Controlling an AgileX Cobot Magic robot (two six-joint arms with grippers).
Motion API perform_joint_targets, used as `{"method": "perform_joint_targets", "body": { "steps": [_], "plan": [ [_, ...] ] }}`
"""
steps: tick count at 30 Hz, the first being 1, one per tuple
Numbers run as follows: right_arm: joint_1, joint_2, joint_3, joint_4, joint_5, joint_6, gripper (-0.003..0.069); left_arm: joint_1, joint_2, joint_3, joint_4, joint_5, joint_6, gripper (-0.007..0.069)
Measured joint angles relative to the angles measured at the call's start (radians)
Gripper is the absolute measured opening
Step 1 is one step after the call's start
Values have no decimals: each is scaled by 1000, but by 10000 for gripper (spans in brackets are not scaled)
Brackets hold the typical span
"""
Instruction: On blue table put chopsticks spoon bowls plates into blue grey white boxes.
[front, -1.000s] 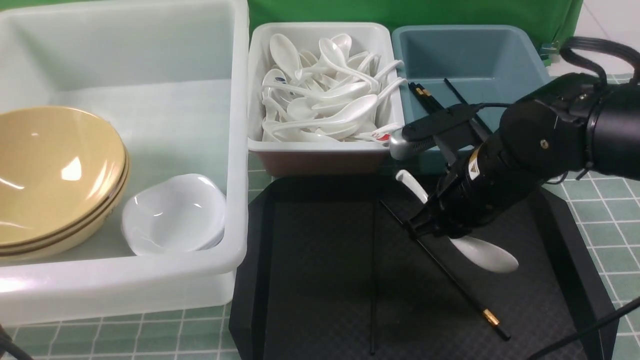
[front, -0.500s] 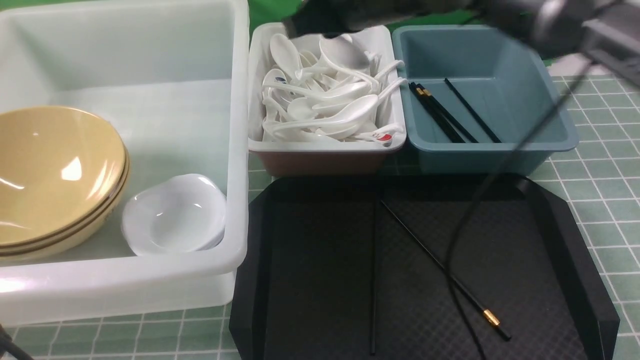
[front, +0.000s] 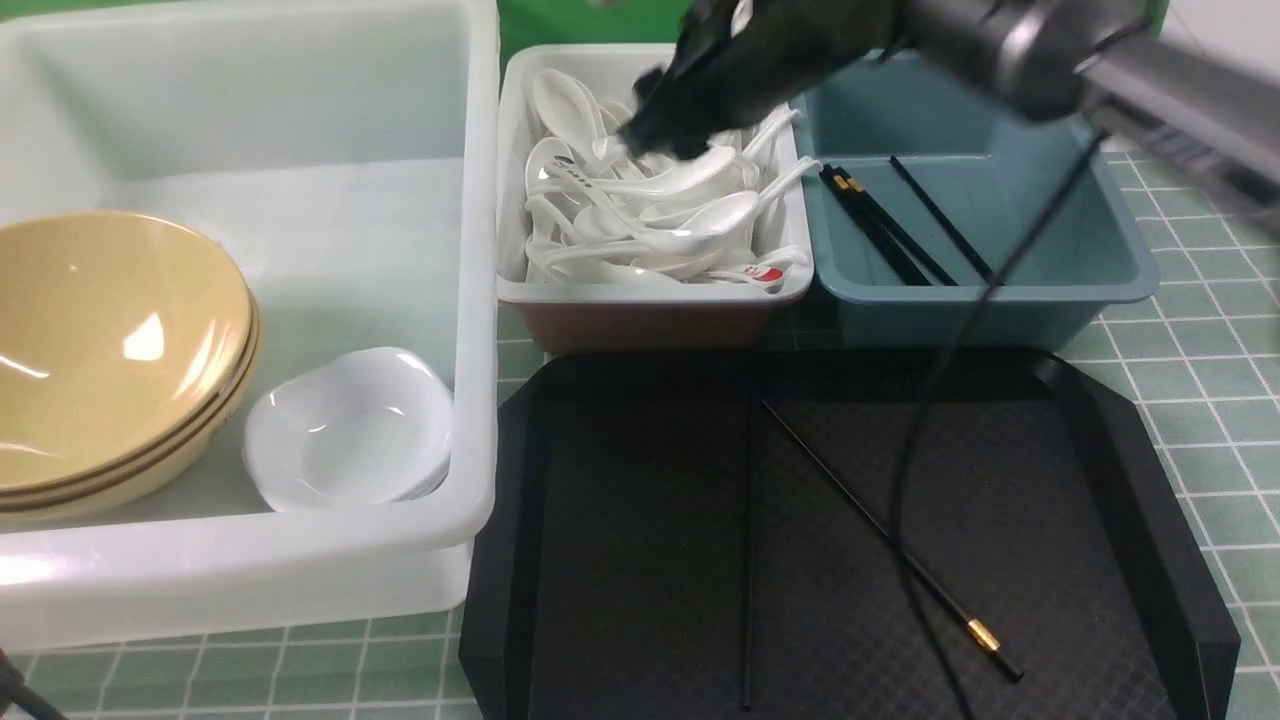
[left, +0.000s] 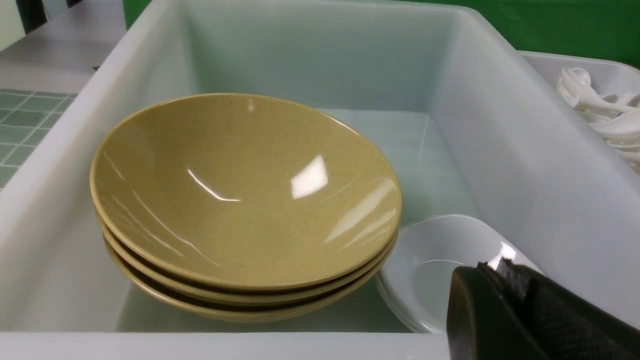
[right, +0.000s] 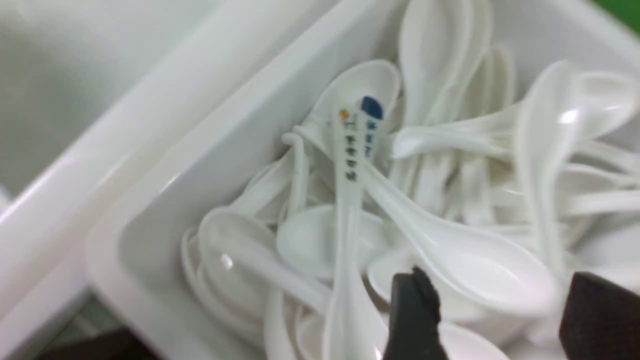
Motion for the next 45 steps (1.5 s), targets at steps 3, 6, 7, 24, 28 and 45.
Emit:
{"method": "perform_joint_targets", "body": {
  "steps": [3, 6, 7, 24, 28, 45],
  "plan": [
    [-4, -99, 23, -28, 110, 6, 433, 0, 0, 0, 0, 0, 0, 1],
    [-6, -204, 97, -57, 335, 59, 431, 0, 0, 0, 0, 0, 0, 1],
    [-6, -220, 135, -58, 360, 69, 430, 0, 0, 0, 0, -3, 0, 1],
    [-3, -197, 927, -29, 31, 94, 222, 0, 0, 0, -2, -6, -1, 1],
    [-3, -192, 924, -38, 30, 87, 125, 0, 0, 0, -2, -6, -1, 1],
    [-26, -684, 852, -255, -101, 143, 80, 0, 0, 0, -2, -7, -1, 1]
  ]
}}
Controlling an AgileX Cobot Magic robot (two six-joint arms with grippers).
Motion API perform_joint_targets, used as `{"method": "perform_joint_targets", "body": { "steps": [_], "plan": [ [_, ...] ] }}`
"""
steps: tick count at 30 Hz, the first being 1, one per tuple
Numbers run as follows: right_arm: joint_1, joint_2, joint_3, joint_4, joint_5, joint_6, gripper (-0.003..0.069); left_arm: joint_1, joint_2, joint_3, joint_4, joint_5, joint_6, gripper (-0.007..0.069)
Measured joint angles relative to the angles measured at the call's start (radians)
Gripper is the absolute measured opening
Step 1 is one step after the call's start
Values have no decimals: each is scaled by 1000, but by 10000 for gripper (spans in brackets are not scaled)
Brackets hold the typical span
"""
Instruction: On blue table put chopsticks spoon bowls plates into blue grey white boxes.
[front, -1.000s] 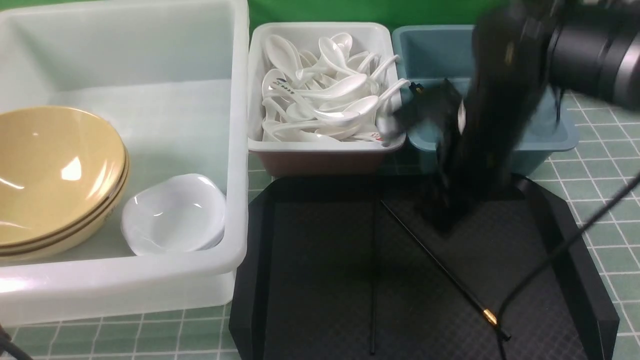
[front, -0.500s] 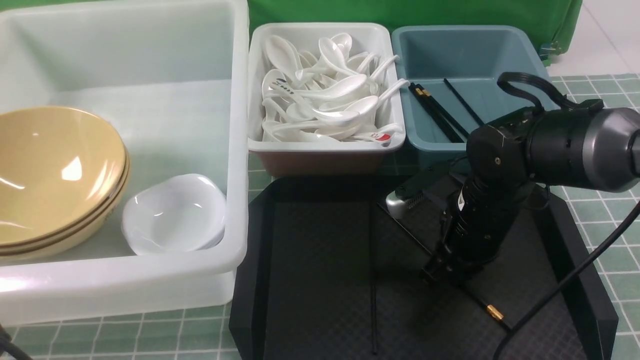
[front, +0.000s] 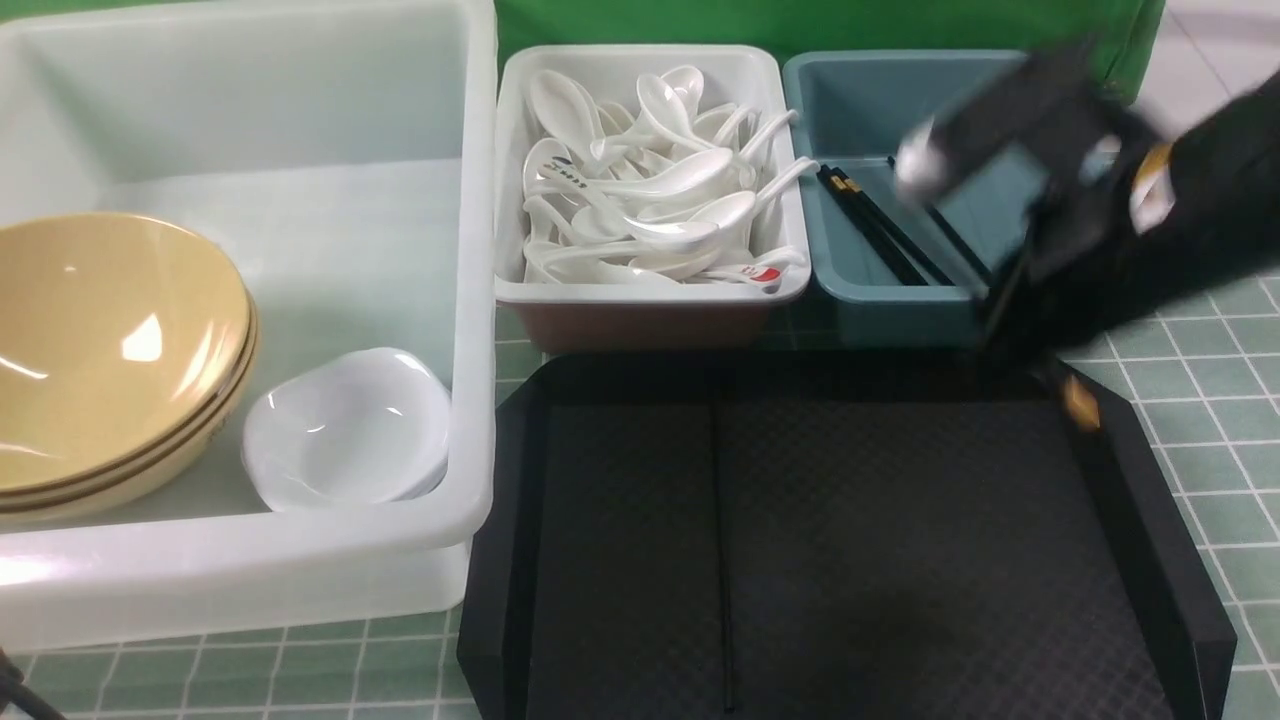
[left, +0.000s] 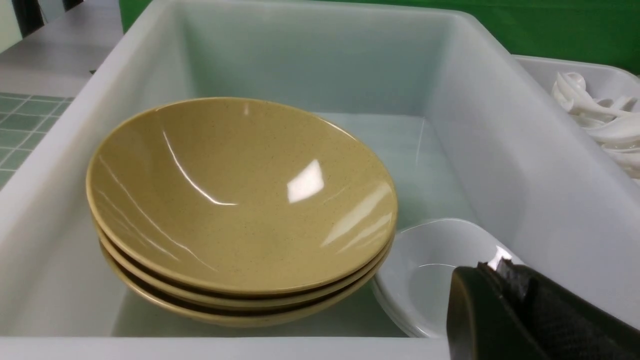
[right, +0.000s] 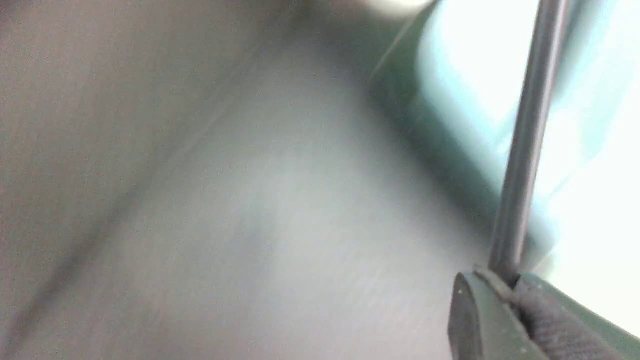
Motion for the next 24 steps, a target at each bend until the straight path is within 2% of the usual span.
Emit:
{"method": "perform_joint_targets", "body": {
  "steps": [4, 7, 11, 14, 17, 19, 21, 22, 23, 24],
  "plan": [
    [-84, 83, -118, -51, -309, 98, 80, 0, 0, 0, 0, 0, 0, 1],
    [-140, 238, -225, -58, -386, 134, 80, 0, 0, 0, 0, 0, 0, 1],
    [-173, 448, -343, -59, -351, 154, 80, 0, 0, 0, 0, 0, 0, 1],
    [-195, 641, -453, -62, -212, 160, 82, 0, 0, 0, 0, 0, 0, 1],
    [-199, 715, -510, -65, -123, 165, 96, 0, 0, 0, 0, 0, 0, 1],
    [-201, 744, -542, -68, -70, 168, 130, 0, 0, 0, 0, 0, 0, 1],
    [-201, 744, -569, -68, -32, 167, 246, 0, 0, 0, 0, 0, 0, 1],
    [-201, 744, -572, -68, -30, 167, 246, 0, 0, 0, 0, 0, 0, 1],
    [-201, 733, -592, -68, 3, 167, 339, 0, 0, 0, 0, 0, 0, 1],
    [-201, 726, -608, -68, 34, 164, 388, 0, 0, 0, 0, 0, 0, 1]
  ]
}}
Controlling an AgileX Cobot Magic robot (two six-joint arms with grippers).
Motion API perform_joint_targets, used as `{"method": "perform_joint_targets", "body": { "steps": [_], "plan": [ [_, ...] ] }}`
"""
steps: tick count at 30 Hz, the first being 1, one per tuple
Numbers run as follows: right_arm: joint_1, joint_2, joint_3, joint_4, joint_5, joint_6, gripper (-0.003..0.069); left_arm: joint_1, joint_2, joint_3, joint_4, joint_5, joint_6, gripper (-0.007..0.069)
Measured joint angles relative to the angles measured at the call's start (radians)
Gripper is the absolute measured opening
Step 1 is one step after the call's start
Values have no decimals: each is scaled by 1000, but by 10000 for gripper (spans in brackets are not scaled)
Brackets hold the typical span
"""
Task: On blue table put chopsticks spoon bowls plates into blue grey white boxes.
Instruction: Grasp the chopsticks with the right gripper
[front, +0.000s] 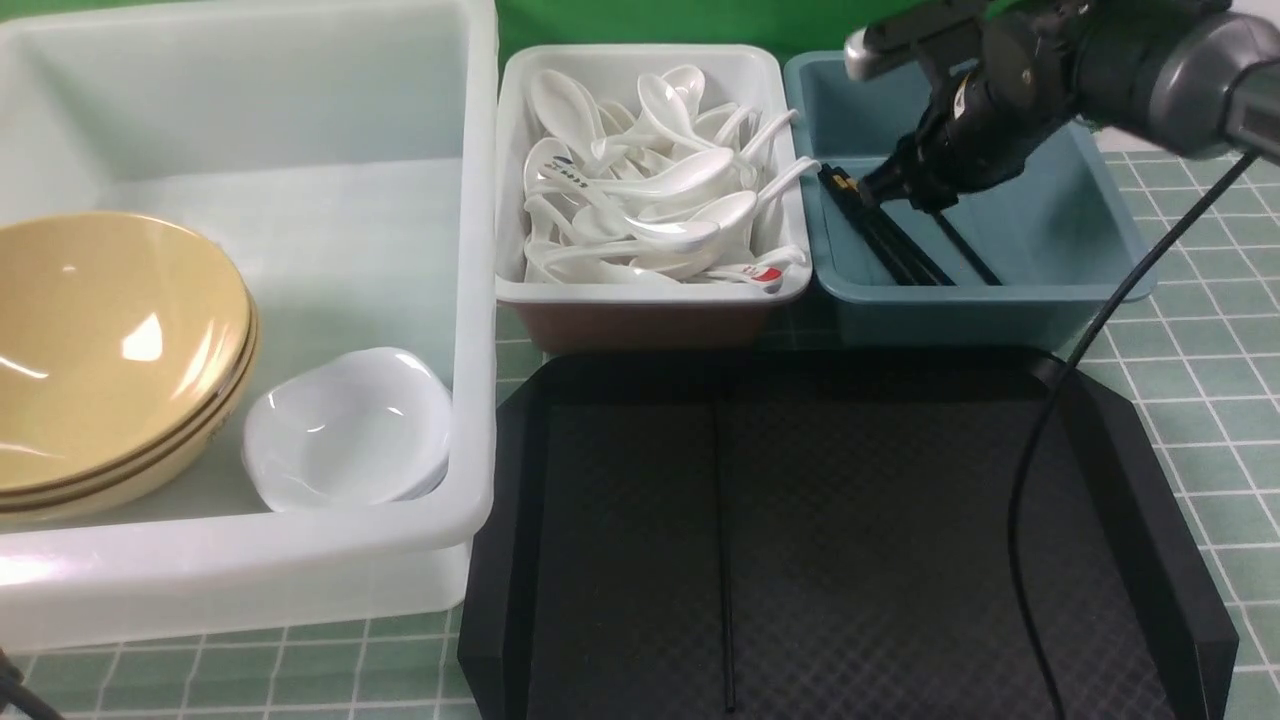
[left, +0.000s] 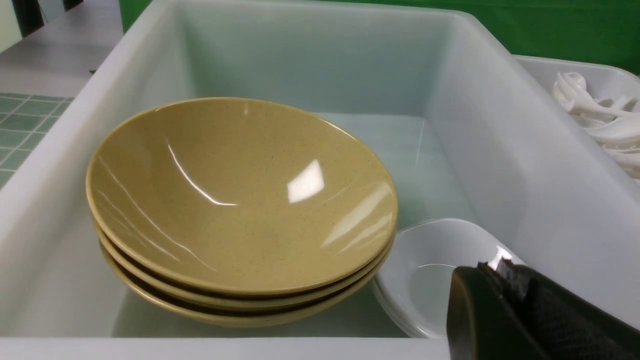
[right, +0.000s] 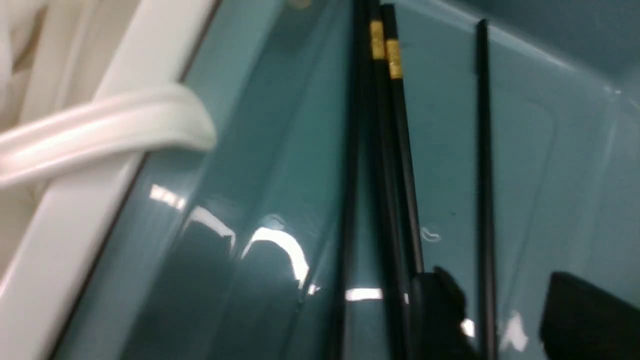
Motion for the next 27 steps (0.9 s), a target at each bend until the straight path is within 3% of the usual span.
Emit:
{"method": "perform_joint_targets", "body": {
  "steps": [4, 7, 14, 27],
  "plan": [
    [0, -49, -65, 2, 152, -12, 520, 0, 0, 0, 0, 0, 0, 1],
    [-1, -115, -80, 45, 244, -9, 548, 0, 0, 0, 0, 0, 1, 1],
    [19, -254, -55, 235, 381, -76, 545, 0, 0, 0, 0, 0, 1, 1],
    [202, -334, 90, 267, 352, -84, 539, 0, 0, 0, 0, 0, 0, 1]
  ]
}}
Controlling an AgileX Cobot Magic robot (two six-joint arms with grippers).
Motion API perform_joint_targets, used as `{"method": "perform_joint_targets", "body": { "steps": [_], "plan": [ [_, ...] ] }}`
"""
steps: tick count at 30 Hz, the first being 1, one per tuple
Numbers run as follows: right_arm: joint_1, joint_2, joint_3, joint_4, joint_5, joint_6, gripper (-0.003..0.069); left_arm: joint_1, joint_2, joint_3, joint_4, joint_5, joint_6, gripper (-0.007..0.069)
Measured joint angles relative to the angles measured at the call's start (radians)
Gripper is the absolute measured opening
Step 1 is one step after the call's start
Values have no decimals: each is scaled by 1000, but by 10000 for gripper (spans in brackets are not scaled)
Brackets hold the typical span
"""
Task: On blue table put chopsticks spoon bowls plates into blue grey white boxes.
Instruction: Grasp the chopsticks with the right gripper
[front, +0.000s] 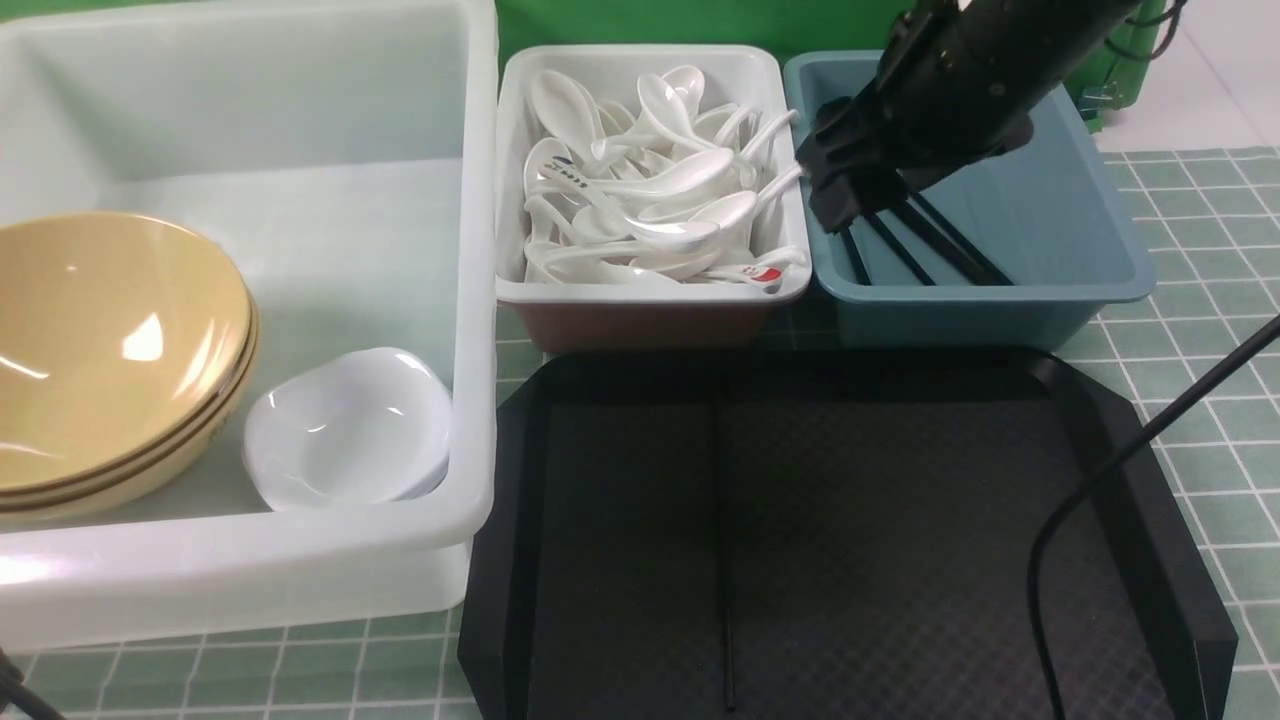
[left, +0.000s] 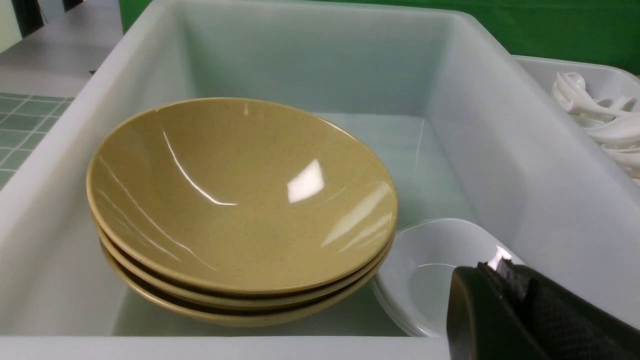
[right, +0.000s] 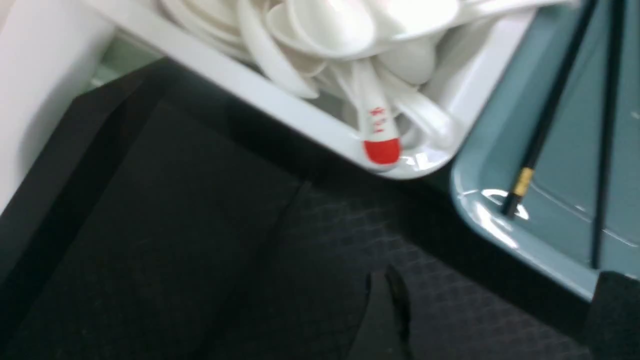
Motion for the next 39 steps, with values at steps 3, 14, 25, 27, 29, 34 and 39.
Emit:
{"method": "perform_joint_targets", "body": {
  "steps": [3, 14, 25, 27, 29, 34, 39],
  "plan": [
    [3, 0, 4, 0, 0, 0, 539, 0, 0, 0, 0, 0, 0, 1],
    [3, 0, 5, -1, 0, 0, 539, 0, 0, 0, 0, 1, 0, 1],
    [15, 0, 5, -1, 1, 0, 533, 0, 0, 0, 0, 1, 0, 1],
    [39, 0, 9, -1, 2, 0, 533, 0, 0, 0, 0, 1, 0, 1],
    [74, 0, 26, -1, 0, 11, 533, 0, 0, 0, 0, 1, 0, 1],
    [172, 3, 137, 2, -49, 28, 533, 0, 0, 0, 0, 0, 0, 1],
    [219, 65, 275, 12, -142, 78, 533, 0, 0, 0, 0, 0, 0, 1]
  ]
}}
